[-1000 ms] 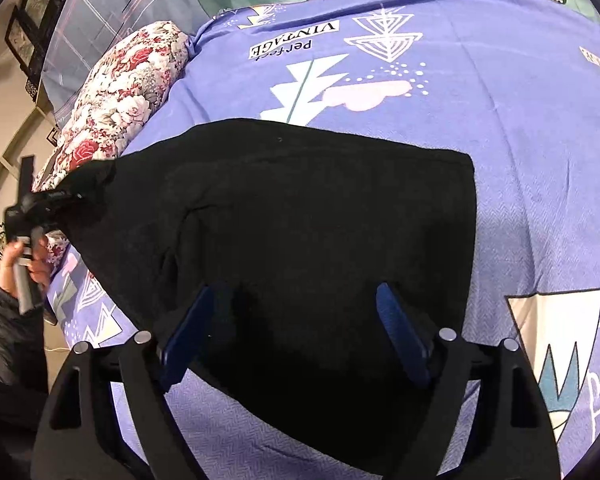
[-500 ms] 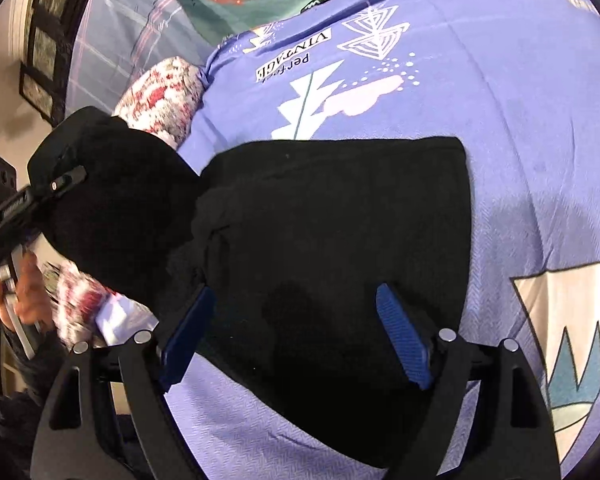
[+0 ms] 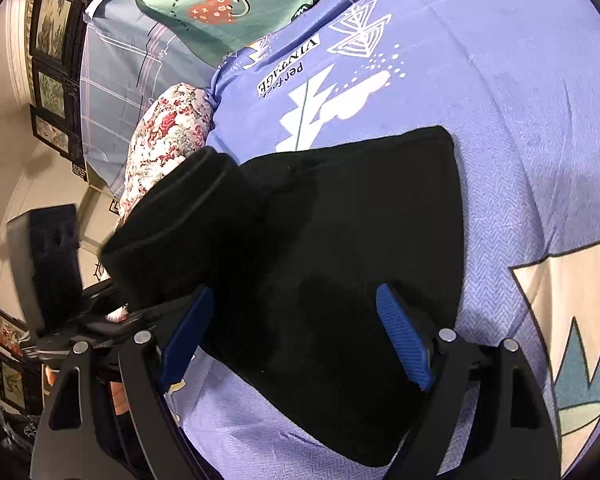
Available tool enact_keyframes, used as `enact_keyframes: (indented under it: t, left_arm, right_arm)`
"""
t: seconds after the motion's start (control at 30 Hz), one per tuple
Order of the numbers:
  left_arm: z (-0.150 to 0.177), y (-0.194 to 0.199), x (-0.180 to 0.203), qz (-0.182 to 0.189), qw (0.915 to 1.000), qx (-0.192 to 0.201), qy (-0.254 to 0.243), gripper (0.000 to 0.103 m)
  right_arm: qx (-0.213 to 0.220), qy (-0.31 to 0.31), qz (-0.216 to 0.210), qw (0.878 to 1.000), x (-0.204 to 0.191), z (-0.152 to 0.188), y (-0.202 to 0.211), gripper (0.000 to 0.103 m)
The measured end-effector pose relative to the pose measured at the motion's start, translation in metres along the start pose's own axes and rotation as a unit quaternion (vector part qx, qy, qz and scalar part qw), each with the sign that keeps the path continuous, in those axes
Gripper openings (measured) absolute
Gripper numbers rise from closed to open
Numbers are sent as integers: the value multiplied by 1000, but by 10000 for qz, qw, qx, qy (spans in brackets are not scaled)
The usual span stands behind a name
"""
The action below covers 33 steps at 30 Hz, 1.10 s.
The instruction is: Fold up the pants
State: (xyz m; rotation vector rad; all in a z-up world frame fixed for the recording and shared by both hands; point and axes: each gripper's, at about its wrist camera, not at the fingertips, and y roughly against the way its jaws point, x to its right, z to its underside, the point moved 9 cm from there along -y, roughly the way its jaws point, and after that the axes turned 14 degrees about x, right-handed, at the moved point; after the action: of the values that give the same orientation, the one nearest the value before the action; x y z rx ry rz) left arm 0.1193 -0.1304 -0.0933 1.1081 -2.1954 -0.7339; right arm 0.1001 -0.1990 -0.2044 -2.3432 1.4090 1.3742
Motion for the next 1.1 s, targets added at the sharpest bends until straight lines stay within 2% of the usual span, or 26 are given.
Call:
enact_keyframes:
  t: [0.1,0.13,0.2,0.27,0.37,0.47,0.5,0.6,0.67,0.73,0.83,1.0,1.1]
  left_arm:
    - [-12,30,-1,433,9985,296,135,97]
    - [-19,35,-4,372,9984,417,97,98]
    - [-27,48,-21,3,9976,696,14,98]
    - [-28,51,-42,-333,9964,782,78,98]
    - [-19,47,-89,-1098,9909,722,285,98]
    - [-2,35,-120,-1461,9868,494,488,98]
    - [3,31,-123,-1462,9870,404,526,98]
    - [26,13,-125,-1163,9909,83,678,98]
    - [36,1,-120,-697,9928,22,972,100]
    - [42,-5,-125,-645,9905,14,1215,101]
    - [41,-4,-121,-644,9915,-18,1129,101]
    - [42,-6,-120,-565,9922,-12,1108,101]
    - [43,-6,-121,-474,9923,-1,1140,101]
  right_arm:
    - [11,38,59,10000,-1,-1,-1,87]
    - [28,49,81,10000,-1,-1,-1,87]
    - [60,55,139,9999,-1,-2,-2,87]
    - [95,19,182,9998,0,-3,-1,88]
    - [247,-53,403,9989,4,-7,6,88]
    - [360,-166,494,9980,3,-9,10,94]
    - [376,-238,477,9979,1,-10,12,94]
    - [510,-416,334,9973,-12,-16,18,95]
    - [560,-502,252,9968,-25,-22,17,97]
    - [445,-552,262,9971,-42,-22,7,99]
    - [198,-349,235,9989,-67,-18,-9,101]
    - [-49,290,1137,9931,-69,-7,-40,102]
    - [-299,723,1427,9867,-60,7,-44,102]
